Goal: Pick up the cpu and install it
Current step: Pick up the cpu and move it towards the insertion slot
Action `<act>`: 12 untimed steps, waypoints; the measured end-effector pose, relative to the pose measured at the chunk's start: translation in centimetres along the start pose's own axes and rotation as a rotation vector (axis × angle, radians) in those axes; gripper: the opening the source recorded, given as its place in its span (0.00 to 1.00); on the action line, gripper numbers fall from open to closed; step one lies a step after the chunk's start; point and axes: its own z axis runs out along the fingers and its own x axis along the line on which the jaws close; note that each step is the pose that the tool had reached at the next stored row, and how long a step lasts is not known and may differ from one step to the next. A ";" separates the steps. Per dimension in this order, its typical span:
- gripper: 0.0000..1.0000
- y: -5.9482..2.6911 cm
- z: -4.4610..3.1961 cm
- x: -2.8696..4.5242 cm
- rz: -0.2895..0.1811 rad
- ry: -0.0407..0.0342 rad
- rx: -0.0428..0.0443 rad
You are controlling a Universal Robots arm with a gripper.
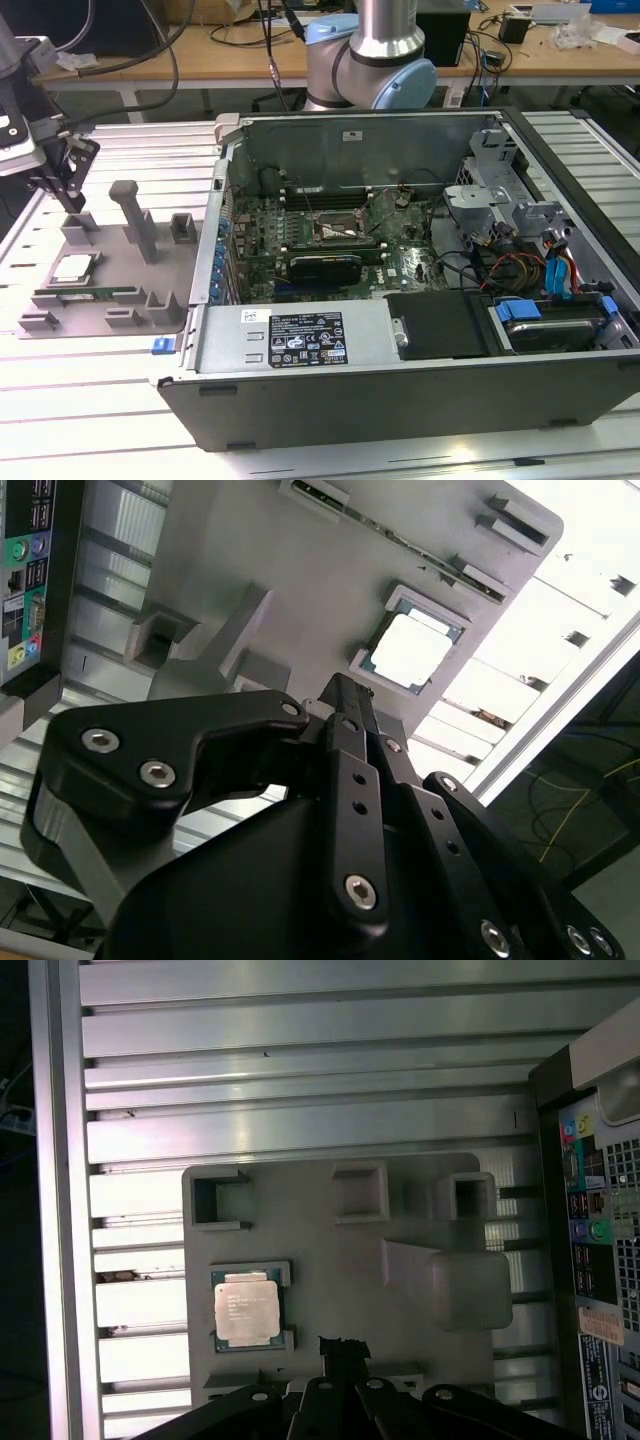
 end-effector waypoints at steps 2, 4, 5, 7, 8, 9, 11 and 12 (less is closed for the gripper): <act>0.11 0.00 0.01 0.00 0.000 0.0000 0.0000; 0.11 0.00 0.01 0.00 0.000 0.0000 0.0000; 0.11 0.00 0.01 0.00 0.000 0.0000 0.0000; 0.11 0.00 0.02 0.01 0.000 -0.0002 -0.0001; 0.11 -0.01 0.04 0.09 0.000 -0.0005 -0.0002; 0.11 -0.02 0.09 0.25 0.000 -0.0002 0.0000; 0.11 -0.05 0.21 0.54 0.000 -0.0002 0.0000; 0.11 -0.06 0.25 0.65 0.000 -0.0003 0.0000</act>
